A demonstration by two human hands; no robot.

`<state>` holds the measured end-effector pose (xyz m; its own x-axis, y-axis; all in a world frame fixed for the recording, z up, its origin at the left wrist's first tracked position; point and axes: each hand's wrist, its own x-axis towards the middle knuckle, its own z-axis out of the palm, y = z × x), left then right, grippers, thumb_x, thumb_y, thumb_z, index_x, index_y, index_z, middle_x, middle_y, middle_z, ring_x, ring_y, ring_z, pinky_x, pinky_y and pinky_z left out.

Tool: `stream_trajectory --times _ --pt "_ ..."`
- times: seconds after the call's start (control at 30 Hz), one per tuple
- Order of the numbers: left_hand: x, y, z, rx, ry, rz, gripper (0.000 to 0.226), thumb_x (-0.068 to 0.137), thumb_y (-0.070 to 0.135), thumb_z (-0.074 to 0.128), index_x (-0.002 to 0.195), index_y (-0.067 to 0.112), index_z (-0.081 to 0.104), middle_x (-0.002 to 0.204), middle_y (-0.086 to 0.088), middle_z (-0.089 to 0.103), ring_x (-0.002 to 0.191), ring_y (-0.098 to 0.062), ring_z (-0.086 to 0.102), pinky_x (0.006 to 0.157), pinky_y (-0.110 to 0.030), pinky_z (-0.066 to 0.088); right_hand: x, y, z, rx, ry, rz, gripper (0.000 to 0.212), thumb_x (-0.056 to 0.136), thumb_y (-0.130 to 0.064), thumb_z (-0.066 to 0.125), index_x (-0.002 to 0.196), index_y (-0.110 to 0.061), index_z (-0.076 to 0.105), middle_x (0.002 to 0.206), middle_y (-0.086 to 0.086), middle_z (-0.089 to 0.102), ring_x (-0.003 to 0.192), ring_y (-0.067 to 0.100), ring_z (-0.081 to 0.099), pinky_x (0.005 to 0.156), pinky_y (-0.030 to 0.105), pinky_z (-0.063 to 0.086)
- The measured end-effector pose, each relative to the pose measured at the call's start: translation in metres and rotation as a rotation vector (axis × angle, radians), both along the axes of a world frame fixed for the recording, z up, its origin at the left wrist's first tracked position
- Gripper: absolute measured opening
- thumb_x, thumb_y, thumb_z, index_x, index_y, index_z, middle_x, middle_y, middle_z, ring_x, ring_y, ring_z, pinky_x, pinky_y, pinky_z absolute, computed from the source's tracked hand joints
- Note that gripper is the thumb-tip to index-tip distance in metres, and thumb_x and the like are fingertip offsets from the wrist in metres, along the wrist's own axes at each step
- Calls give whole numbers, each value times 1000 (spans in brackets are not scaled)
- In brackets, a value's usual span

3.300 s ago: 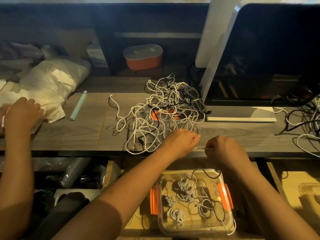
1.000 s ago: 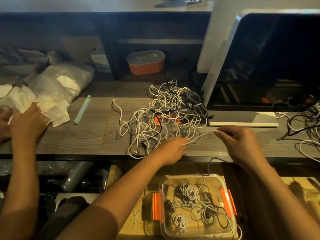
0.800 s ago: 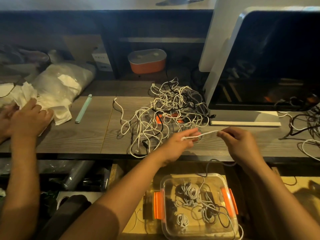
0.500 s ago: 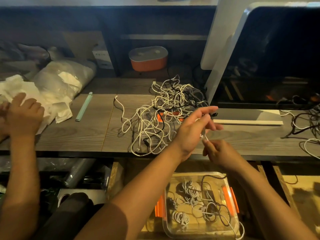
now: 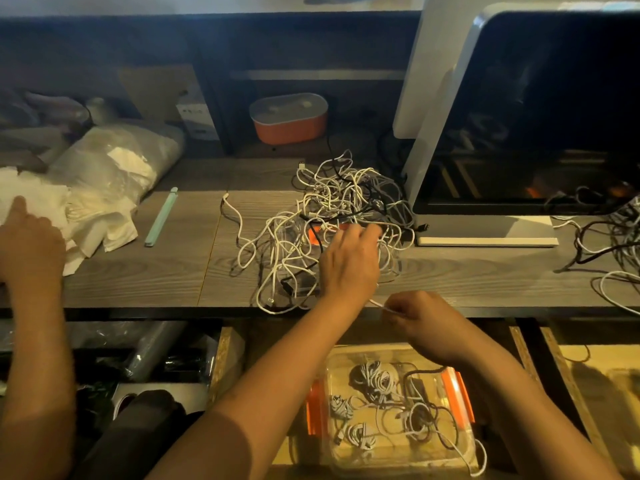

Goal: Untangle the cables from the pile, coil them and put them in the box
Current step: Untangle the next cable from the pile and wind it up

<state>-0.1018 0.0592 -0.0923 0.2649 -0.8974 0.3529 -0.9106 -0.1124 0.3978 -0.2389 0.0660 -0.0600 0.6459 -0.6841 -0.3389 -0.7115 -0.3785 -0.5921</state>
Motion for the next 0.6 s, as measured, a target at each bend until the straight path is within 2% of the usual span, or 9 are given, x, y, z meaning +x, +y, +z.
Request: stream_trajectory --times 0.03,0.1,0.2,0.27,0.33,0.43,0.5,0.57,0.6 --pt "5 -1 -1 97 -13 4 27 98 20 35 111 16 58 99 -5 61 87 -23 56 64 -29 33 -2 -1 1 -8 -11 -16 17 96 -24 49 92 -19 65 82 -8 61 77 8 56 69 27 45" --pt "11 -1 -4 207 -10 -13 32 100 35 31 109 19 57 103 -2 59 91 -21 55 68 -30 32 -5 -4 1 -26 -31 -37 16 96 -25 51 92 -23 66 80 -13 59 75 1 54 67 22 43" --pt "12 8 -8 250 18 -177 75 83 75 9 106 22 56 100 1 55 90 -18 54 70 -30 33 -11 -10 2 -87 -79 -129 13 94 -27 54 91 -23 67 79 -9 62 74 5 57 69 29 48" --pt "12 17 -11 324 16 -290 100 67 86 -5 117 23 54 107 1 55 95 -17 53 73 -29 32 -16 -14 5 -140 -126 -205 14 92 -29 58 90 -22 69 77 -7 64 72 8 58 67 34 50" --pt "12 23 -12 430 -27 -342 97 69 89 6 129 25 47 114 0 53 101 -18 52 74 -30 30 -20 -16 10 -190 -146 -258 11 88 -29 63 86 -20 70 75 -6 64 72 8 58 65 32 50" --pt "9 28 -19 510 -4 -327 72 84 66 47 142 29 28 122 -3 57 107 -25 56 84 -35 39 -24 -20 16 -275 -195 -375 12 79 -30 72 78 -19 70 73 -3 63 71 10 57 62 34 51" --pt "6 33 -21 497 -43 -313 63 91 46 52 144 30 21 115 -6 63 102 -30 60 82 -37 44 -26 -20 16 -318 -192 -404 14 76 -32 74 77 -20 69 72 -3 63 70 11 56 59 33 50" --pt "3 36 -21 511 -35 -323 53 95 26 47 144 29 27 113 -9 64 100 -33 59 80 -37 45 -26 -19 12 -321 -183 -395 14 77 -32 74 78 -19 70 72 -3 63 69 11 57 58 33 50" --pt "2 36 -20 531 30 -323 49 95 19 44 142 28 34 114 -10 63 100 -32 59 78 -36 44 -26 -19 10 -318 -180 -391 15 78 -33 72 79 -18 70 72 -3 63 68 11 57 57 31 50"
